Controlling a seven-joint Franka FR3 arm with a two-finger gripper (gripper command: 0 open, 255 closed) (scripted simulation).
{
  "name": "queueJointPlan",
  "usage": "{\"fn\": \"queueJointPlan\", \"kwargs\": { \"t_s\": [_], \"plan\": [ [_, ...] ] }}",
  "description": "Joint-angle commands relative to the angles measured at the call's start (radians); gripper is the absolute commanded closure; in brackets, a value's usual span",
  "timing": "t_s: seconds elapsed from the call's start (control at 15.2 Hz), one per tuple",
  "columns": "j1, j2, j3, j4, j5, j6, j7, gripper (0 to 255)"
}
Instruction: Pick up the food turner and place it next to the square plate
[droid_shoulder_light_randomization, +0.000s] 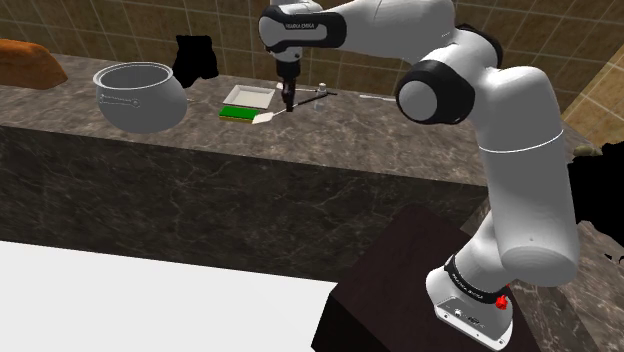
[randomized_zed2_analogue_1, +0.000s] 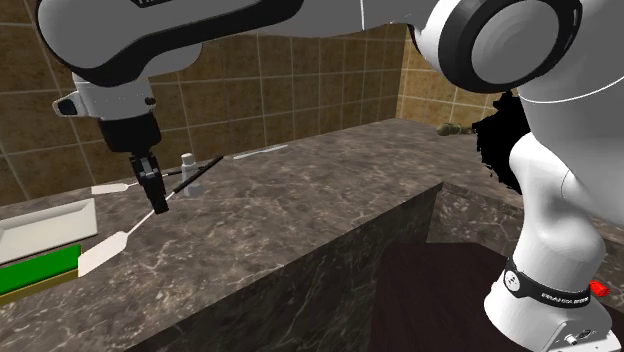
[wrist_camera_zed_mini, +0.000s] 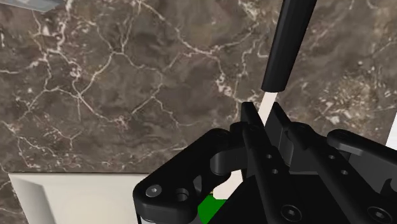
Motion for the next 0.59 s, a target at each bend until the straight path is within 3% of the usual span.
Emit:
{"fn": "queueJointPlan", "kwargs": {
  "t_s": [0.0, 0.53],
  "plan": [
    [0.001, 0.015, 0.003, 0.006, 0.003, 0.01, 0.004, 255],
    [0.008, 0.031, 0.007, -0.078, 0.009, 0.107, 0.001, 255]
  ]
}}
